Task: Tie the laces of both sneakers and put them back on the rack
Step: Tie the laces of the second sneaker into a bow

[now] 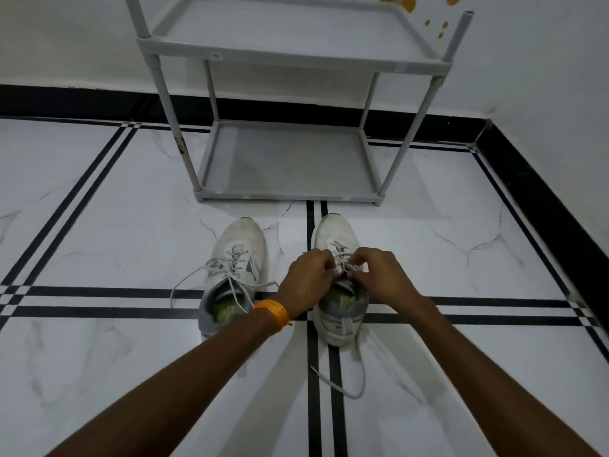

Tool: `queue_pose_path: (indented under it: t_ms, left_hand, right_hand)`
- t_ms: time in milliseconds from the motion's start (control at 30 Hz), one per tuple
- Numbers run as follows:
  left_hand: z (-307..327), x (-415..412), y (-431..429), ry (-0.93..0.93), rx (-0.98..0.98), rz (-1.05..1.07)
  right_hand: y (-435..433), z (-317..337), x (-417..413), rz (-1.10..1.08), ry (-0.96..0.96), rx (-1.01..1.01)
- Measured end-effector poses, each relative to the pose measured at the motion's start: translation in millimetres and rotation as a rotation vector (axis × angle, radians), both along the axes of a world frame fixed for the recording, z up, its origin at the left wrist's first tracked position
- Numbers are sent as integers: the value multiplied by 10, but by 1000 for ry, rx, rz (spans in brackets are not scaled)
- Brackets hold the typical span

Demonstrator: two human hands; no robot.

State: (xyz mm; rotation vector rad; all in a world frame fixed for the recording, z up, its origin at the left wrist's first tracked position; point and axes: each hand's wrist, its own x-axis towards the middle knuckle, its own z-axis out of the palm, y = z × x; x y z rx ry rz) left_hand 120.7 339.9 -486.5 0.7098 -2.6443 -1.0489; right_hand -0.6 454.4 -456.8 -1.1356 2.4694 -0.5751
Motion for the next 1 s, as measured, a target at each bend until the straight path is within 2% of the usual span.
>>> queue_pose_path:
  t_ms: [133,300,533,600,633,733,800,900,1000]
  left_hand:
    - [-1,-50,-45,-26,30,31]
    - [18,30,-66,-73,27,1]
    - [62,71,-126,-63,-24,115]
    - [70,64,-136,-80,86,145]
    - [59,58,-146,-68,210,178]
    - [37,48,-151,15,643,314]
    - [22,50,-144,60,780,403]
    - [-25,51,-130,101,818,474]
    - [-89,57,-106,118,733,526]
  right_hand:
    - [28,-65,32,-234,-221,-197]
    - [2,-27,19,-301,-420,-203]
    - [-89,32,71,-182,-209,97]
    - [-113,44,99,-225,-267,129]
    - [-114,40,106,-291,-338,90]
    - [-87,50,155,-579,-739,-114]
    - [-67,32,203,-707,-899,-216]
    - [-70,-8,289,-794,-892,-293]
    - [-138,-25,371,-816,-751,-318]
